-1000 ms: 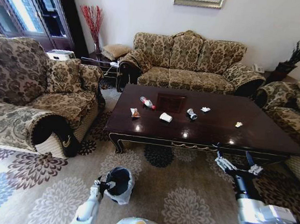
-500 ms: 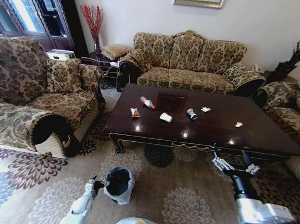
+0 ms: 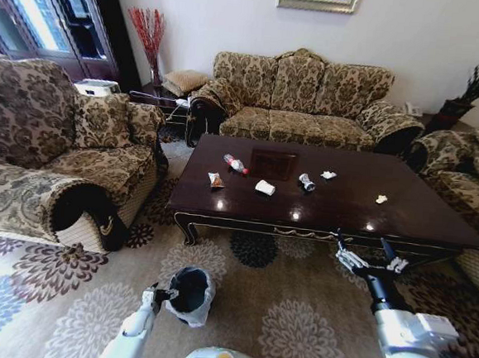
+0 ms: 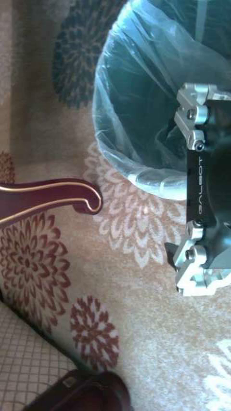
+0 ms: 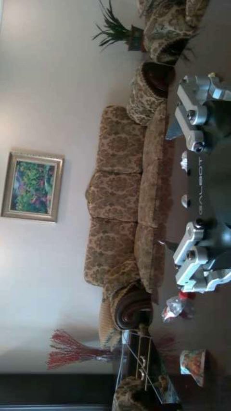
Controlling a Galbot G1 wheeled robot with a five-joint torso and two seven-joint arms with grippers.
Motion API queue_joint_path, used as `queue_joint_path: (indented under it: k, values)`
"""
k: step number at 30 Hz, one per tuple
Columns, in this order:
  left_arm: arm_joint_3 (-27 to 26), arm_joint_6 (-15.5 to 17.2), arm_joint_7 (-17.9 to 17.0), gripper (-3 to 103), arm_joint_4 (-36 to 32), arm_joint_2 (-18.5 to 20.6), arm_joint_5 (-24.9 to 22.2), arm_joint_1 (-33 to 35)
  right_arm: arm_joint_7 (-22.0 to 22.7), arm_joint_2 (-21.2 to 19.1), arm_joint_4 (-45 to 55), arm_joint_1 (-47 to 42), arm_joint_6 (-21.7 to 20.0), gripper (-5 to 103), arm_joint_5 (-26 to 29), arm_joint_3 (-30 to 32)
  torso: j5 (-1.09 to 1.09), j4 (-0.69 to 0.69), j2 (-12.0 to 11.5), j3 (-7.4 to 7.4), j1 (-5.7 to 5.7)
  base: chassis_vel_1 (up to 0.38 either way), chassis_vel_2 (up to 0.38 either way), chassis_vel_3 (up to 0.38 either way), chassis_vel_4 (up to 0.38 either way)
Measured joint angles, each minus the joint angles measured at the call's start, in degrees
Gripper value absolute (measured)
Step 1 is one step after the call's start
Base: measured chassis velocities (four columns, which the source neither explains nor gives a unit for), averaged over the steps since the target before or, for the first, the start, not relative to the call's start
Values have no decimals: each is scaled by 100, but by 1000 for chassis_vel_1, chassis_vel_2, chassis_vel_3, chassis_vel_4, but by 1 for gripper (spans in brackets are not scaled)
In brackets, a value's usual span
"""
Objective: Move to the front of the table and place the trash on the table into the trash bin.
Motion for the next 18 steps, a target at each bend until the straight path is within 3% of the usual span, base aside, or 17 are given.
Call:
queue_joint_path:
  k: [1, 5, 11, 14, 18]
  values:
    - [0, 0, 0, 102, 0, 0, 0, 0, 0, 0, 0, 0, 0, 100, 0, 0, 0, 0, 0, 0, 0, 0, 0, 0, 0]
    - [13, -29, -62, 81, 183, -28, 227, -117, 1, -4, -28, 29, -5, 100, 38, 0, 0, 1, 0, 0, 0, 0, 0, 0, 0]
    - [27, -5, -84, 65, 258, -28, 290, -194, 37, -28, -31, 43, -7, 100, 90, 45, 0, 1, 0, 0, 0, 0, 0, 0, 0]
    - [29, 51, -87, 48, 329, -27, 298, -259, 65, -32, -52, 58, -7, 100, 97, 61, 0, 0, 0, 0, 0, 0, 0, 0, 0]
    - [30, 52, -85, 43, 370, -14, 298, -266, 79, -27, -56, 90, -10, 100, 97, 48, -1, 1, 0, 0, 0, 0, 0, 0, 0]
